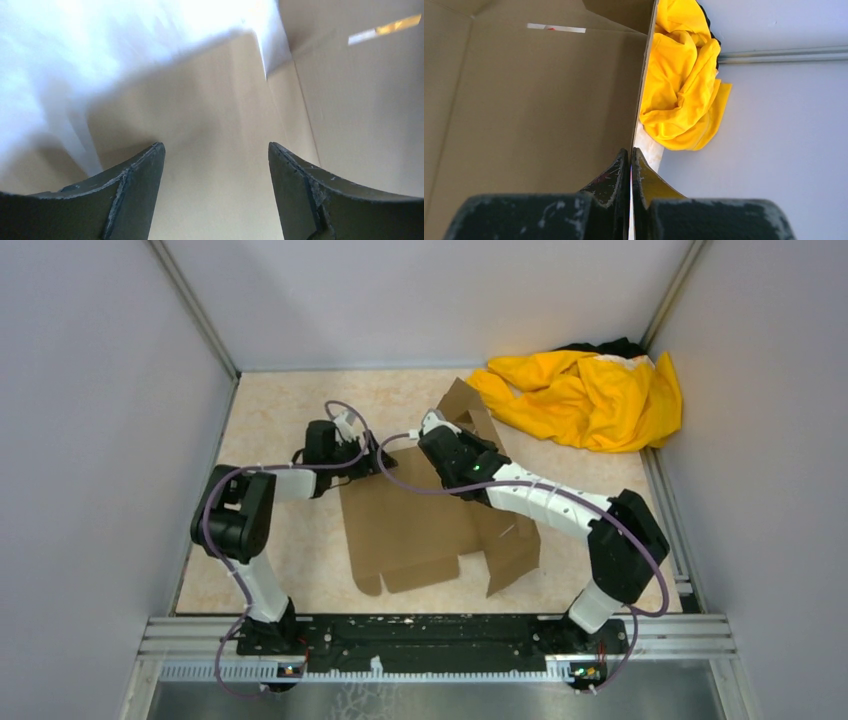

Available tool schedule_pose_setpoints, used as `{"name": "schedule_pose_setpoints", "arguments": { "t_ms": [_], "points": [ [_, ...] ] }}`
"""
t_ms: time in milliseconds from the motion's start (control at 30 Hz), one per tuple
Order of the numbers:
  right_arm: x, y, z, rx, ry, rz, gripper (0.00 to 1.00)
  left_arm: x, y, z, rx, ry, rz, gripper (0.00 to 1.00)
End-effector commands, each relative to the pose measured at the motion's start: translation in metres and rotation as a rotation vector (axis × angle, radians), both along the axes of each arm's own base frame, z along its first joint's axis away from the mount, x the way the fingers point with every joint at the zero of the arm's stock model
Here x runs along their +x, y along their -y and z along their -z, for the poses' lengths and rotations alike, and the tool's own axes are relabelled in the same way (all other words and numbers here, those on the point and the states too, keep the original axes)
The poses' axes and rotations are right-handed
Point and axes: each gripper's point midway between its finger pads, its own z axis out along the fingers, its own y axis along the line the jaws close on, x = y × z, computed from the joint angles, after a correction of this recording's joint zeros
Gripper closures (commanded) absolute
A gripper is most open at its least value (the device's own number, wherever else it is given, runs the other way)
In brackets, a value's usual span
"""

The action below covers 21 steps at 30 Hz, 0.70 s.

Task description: Fold the paper box

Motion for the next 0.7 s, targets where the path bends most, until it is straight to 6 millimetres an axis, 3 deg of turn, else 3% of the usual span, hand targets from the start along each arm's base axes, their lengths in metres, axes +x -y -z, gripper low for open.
{"name": "schedule_pose_setpoints", "arguments": {
  "t_ms": [0,133,400,500,667],
  "points": [
    [-0.016,-0.01,-0.016,-0.019,0.032,-0.093,1.0,0.046,-0.025,-0.025,-0.053,0.037,-0.04,0.18],
    [-0.023,-0.012,-0.025,-0.036,0.073,-0.148,1.0,0.087,-0.034,-0.044,-0.1,0.075,-0.058,0.18],
    [-0.031,-0.019,-0.051,-0.094,0.174,-0.215,1.0,0.14,-0.022,-0.046,-0.183,0.097,-0.008,0.18],
    [-0.032,-0.025,-0.054,-0.117,0.194,-0.242,1.0,0.143,-0.012,-0.047,-0.214,0.127,0.048,0.19],
    [-0.032,-0.038,-0.057,-0.12,0.225,-0.291,1.0,0.126,0.019,-0.06,-0.25,0.249,0.197,0.19]
  ]
}}
